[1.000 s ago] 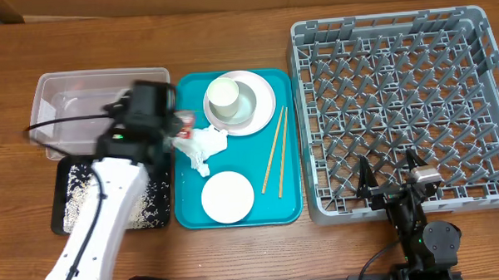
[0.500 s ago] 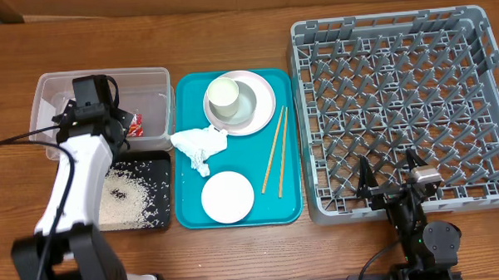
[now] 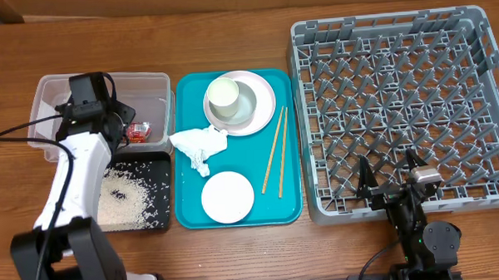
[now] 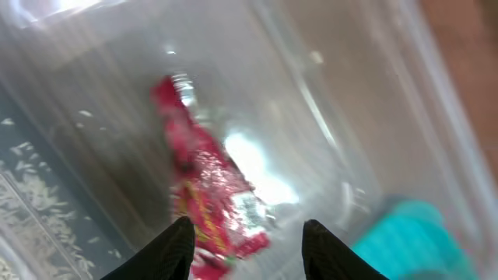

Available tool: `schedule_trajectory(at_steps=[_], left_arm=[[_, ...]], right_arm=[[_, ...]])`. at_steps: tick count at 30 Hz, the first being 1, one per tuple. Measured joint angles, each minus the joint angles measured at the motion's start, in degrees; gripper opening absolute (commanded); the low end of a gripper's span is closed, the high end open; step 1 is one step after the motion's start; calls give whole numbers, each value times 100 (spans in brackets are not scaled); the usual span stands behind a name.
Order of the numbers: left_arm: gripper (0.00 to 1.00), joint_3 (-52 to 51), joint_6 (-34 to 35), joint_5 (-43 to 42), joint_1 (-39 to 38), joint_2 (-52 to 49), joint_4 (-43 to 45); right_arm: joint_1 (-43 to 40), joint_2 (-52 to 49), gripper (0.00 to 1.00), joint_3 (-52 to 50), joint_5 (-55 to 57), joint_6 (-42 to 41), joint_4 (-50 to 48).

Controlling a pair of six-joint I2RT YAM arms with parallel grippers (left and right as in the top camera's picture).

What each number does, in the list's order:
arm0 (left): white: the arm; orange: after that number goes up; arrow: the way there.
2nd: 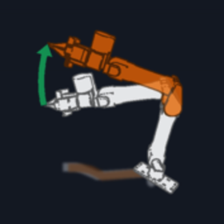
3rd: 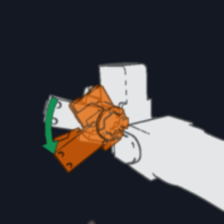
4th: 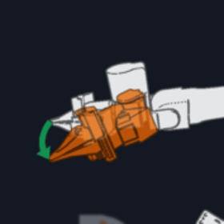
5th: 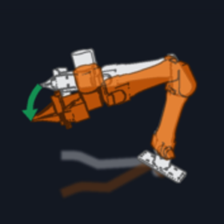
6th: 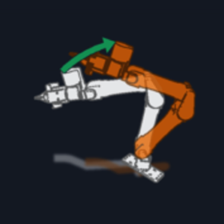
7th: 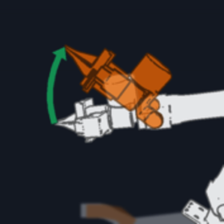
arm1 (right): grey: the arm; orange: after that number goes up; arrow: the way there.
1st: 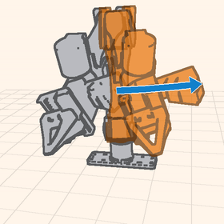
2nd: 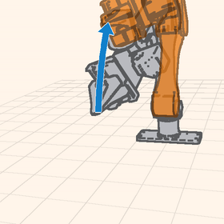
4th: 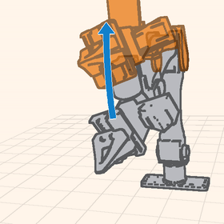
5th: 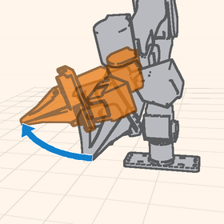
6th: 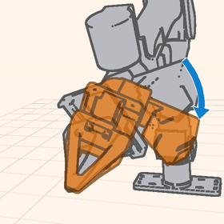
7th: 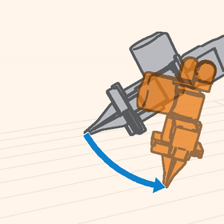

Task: Sort waste into correct bins and load items into the dishwasher
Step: 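Carry the red wrapper left and drop it into the clear bin, then move the left gripper to the crumpled white tissue and grasp it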

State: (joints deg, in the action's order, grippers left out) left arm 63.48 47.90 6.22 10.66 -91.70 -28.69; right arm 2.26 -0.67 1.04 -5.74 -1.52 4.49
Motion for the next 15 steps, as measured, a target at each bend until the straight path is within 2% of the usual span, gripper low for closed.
schedule_trajectory(at_steps=[5,9,15], left_arm=[[49,20,-142,-525,-2,704,-173],[51,96,-448,-1338,-57,1438,-861],[56,153,-1211,-2094,-796,1714,-1847]], right_arm=[[2,-2,100,2,-2,2,2],[2,0,100,2,-2,2,2],[2,0,100,0,-4,2,2]])
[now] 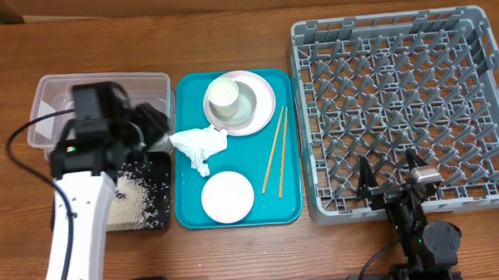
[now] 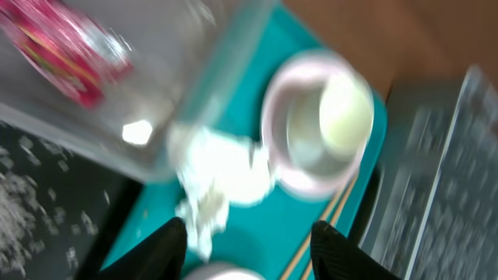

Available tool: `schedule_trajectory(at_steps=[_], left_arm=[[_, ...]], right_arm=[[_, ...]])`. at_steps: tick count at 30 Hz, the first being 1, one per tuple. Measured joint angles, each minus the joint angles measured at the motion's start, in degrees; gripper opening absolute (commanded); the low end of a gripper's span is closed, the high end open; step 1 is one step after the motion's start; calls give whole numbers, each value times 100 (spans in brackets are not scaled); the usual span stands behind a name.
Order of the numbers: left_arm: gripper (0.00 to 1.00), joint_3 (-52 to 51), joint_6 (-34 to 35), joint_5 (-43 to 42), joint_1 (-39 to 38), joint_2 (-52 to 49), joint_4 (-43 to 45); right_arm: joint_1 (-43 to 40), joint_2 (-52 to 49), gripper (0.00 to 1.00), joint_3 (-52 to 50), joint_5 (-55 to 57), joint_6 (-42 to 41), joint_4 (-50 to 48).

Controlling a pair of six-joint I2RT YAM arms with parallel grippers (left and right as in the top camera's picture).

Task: Sort waste into correct bins and load items into the dishwasher
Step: 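Move the left gripper to the crumpled white tissue and grasp it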

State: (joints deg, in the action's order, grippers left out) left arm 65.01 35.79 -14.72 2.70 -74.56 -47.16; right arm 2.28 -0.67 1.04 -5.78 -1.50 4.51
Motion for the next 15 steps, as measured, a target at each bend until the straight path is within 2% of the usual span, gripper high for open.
schedule_trajectory(at_steps=[6,15], left_arm=[[62,0,-525,282,-1091,-295,-433],[69,0,-758,1344,-2070,-1110,-107]], right_arm=[[0,0,100,0,2,2,2],[-2,0,100,2,2,0,2]])
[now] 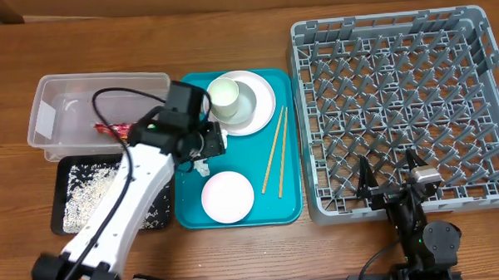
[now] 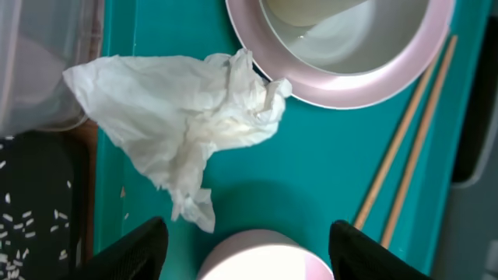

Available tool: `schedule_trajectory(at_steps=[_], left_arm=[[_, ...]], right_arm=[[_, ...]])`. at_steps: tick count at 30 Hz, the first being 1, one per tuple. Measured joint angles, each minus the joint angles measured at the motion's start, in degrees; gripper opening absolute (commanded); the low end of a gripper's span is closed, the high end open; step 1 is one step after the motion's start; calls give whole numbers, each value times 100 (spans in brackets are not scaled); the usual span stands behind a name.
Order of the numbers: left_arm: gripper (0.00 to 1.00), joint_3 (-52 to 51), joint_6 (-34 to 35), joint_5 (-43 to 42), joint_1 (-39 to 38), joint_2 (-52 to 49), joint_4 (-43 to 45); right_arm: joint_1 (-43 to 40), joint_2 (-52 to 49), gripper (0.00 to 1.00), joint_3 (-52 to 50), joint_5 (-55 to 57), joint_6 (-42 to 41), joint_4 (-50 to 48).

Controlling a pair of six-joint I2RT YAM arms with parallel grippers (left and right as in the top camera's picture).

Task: Sort waste into correct bins and load items into the dishwasher
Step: 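Move the left gripper to the crumpled white tissue and grasp it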

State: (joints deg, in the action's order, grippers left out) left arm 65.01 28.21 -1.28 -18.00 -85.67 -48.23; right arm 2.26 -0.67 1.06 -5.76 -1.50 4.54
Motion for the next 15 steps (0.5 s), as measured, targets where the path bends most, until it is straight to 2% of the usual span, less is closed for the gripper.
schedule_trajectory(at_steps=[6,15], left_arm=[[69,0,-66,391,-68,-671,247],[69,-2,-669,518,-68,-1429,769]], right_arm=[[2,0,100,0,-2,2,-2],[0,0,100,-2,0,0,0]])
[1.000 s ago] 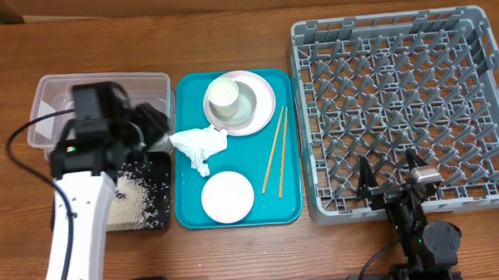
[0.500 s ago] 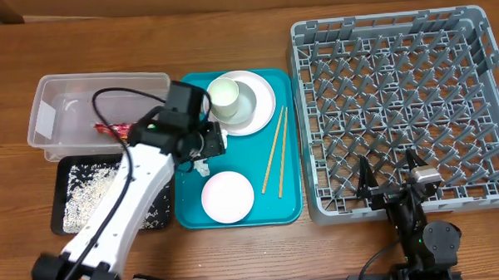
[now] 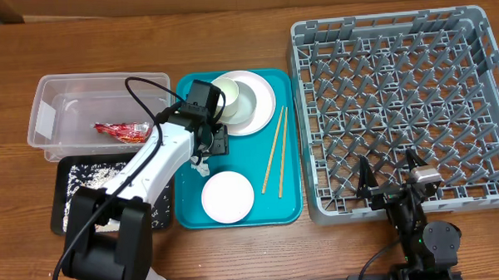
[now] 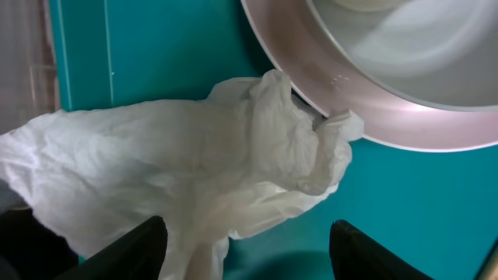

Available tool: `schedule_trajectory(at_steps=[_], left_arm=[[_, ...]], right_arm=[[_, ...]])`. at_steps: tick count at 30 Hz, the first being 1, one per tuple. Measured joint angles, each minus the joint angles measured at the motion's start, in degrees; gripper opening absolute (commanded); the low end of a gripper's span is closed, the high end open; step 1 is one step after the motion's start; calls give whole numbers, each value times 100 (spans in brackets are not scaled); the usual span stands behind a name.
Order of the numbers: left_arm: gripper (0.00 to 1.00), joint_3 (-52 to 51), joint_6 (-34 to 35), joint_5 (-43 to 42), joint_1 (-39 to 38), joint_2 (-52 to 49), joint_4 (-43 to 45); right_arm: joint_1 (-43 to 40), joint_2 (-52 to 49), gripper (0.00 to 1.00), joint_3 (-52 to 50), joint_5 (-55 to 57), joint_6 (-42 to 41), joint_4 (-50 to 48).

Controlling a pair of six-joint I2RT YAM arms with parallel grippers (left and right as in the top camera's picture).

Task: Sort waste into correct bins and load items into the dishwasher
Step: 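Move the left gripper to the crumpled white tissue and grasp it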

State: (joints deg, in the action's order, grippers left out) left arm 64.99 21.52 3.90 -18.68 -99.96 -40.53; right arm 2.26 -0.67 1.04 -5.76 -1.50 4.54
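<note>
A crumpled white napkin [image 4: 179, 171] lies on the teal tray [image 3: 295, 197] against the pink plate [image 4: 405, 101]. My left gripper [image 4: 243, 253] is open close above it, one fingertip [image 4: 136, 249] over the paper and the other wide to the right. In the overhead view the gripper [image 3: 208, 141] covers most of the napkin [image 3: 202, 167]. A cup [image 3: 229, 95] sits on the pink plate [image 3: 260, 94]. Chopsticks [image 3: 275, 151] and a white dish [image 3: 227, 196] also lie on the tray. My right gripper [image 3: 392, 183] rests open at the rack's front edge.
The grey dish rack [image 3: 398, 110] fills the right side. At the left, a clear bin [image 3: 57, 105] holds a red wrapper [image 3: 122, 131]. A black tray [image 3: 68, 175] with scattered rice sits in front of it.
My left gripper has dropped closer to the napkin, which now fills the left wrist view. Its jaws are still wide open. The right arm has not moved.
My left gripper hung open over the red wrapper in the clear bin. It was then over the bin's right edge, later above the napkin on the teal tray, and now it is low over the napkin. The wrapper stays in the bin.
</note>
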Motion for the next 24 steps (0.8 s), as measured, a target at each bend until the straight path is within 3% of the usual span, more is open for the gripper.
schedule_trajectory(at_steps=[8,13,20,24], left_arm=[[69,0,-192,2,0,-254,50],[63,0,-254,2,0,-516,98],[25,0,-396,2,0,-614,162],[9,0,-428,-2,0,-614,157]], right_arm=[[2,0,100,0,0,0,0],[0,0,100,2,0,0,-2],[0,0,100,2,-2,2,0],[2,0,100,2,0,2,-2]])
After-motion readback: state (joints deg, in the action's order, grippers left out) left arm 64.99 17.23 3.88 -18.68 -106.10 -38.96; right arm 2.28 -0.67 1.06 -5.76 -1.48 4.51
